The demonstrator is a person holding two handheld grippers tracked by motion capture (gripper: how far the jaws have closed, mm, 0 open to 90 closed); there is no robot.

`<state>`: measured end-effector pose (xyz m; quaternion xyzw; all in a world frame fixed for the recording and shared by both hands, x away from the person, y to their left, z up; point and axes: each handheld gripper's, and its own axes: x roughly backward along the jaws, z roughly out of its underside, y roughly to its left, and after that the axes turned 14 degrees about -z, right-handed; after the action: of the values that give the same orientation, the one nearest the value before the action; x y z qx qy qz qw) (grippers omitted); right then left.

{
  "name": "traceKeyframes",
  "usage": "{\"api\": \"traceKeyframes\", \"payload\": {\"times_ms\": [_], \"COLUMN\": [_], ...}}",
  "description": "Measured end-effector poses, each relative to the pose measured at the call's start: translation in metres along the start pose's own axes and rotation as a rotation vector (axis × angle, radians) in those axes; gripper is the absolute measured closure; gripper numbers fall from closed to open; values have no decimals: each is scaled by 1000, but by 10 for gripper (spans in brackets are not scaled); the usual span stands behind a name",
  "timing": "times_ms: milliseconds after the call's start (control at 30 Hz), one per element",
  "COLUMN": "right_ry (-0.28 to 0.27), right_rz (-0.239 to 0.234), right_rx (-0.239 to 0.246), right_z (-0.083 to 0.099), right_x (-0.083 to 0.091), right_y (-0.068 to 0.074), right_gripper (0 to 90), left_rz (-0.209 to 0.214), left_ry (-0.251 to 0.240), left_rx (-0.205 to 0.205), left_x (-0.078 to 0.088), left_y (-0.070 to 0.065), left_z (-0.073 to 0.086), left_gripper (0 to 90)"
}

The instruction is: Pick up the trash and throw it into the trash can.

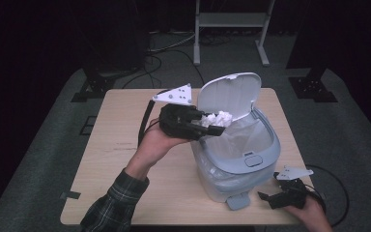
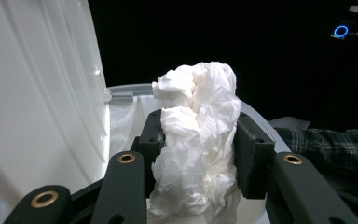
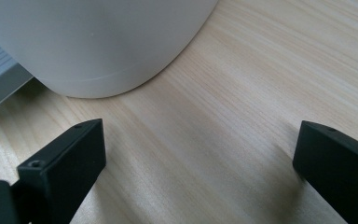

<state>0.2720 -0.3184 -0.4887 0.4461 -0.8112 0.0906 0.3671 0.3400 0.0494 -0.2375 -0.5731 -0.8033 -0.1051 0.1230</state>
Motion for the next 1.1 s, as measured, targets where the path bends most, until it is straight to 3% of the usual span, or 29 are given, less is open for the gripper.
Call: {"api": "traceKeyframes", "payload": {"times_ms": [367, 633, 800, 900, 1100], "right_ry": [1, 1, 1, 1, 1], "right_rz": [-2, -3, -4, -3, -3], "right_rx": [4, 5, 4, 3, 2], "right_z": [0, 0, 0, 0, 1], "right_x": [0, 0, 0, 0, 0], "right_y": [0, 0, 1, 1, 1], "right_gripper": [14, 14, 14, 14, 14], "left_rz": [-10, -10, -9, -15, -10], "left_ry": [5, 2, 16, 10, 0], "left_rx": [-22, -19, -29, -25, -27], "left_x": [-21, -28, -31, -32, -26], "left_y": [-9, -9, -12, -13, -13], "left_z": [-12, -15, -19, -19, -19], "left_gripper": [596, 545, 380, 333, 332]}}
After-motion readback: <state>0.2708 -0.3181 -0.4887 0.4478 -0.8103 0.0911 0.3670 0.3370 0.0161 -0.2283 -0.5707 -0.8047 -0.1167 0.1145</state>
